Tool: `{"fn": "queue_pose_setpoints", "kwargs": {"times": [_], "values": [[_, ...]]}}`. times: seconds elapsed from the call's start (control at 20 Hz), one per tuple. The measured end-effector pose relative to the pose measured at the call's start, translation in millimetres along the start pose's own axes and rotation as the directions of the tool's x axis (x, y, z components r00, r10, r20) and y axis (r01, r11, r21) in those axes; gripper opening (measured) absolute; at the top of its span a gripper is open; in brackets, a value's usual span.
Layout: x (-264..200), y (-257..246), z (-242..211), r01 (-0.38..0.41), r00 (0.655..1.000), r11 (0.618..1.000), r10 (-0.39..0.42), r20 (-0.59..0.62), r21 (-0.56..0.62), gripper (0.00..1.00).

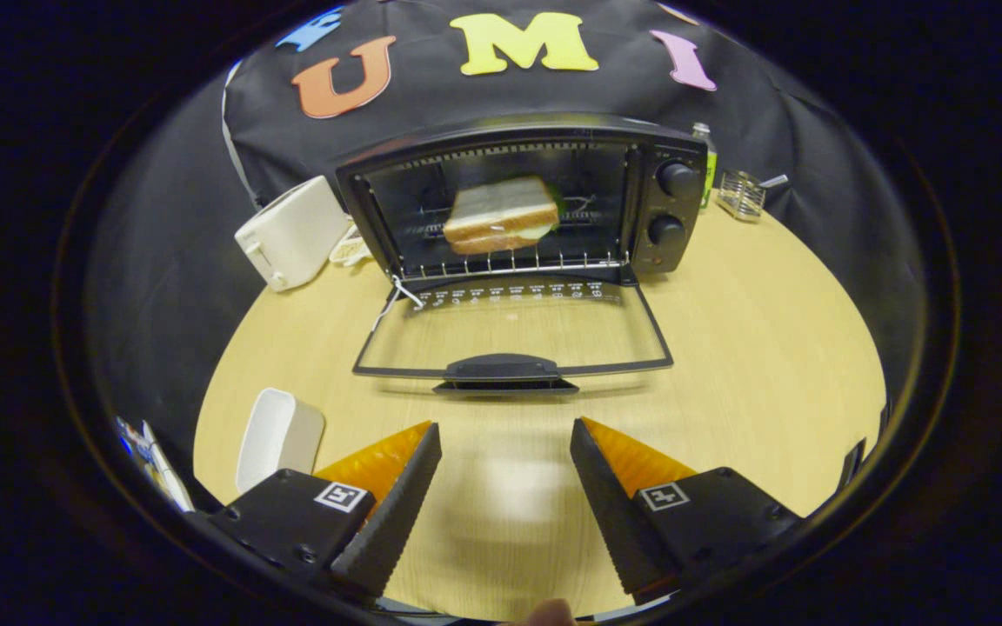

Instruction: Open the toaster oven, put the food inside, and close the toaster oven door.

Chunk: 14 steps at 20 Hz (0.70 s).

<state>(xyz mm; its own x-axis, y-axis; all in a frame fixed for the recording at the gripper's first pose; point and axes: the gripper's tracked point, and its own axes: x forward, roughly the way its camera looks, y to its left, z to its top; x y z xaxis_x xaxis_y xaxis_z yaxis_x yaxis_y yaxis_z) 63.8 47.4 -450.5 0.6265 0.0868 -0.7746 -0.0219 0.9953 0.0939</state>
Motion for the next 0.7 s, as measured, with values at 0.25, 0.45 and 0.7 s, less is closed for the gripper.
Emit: {"fn": "queue_pose_setpoints", "kwargs": {"times": [0.25,0.45,0.7], "values": [[30,-6,1,0.012,1.000,1.000,-0.011,-0.028,0.019,0.98],[45,-6,-1,0.026,0.999,0.999,-0.025,-0.047,0.025,0.98],[50,-9,0,0.059,0.998,0.998,-0.059,-0.036,-0.006,0.98]]}}
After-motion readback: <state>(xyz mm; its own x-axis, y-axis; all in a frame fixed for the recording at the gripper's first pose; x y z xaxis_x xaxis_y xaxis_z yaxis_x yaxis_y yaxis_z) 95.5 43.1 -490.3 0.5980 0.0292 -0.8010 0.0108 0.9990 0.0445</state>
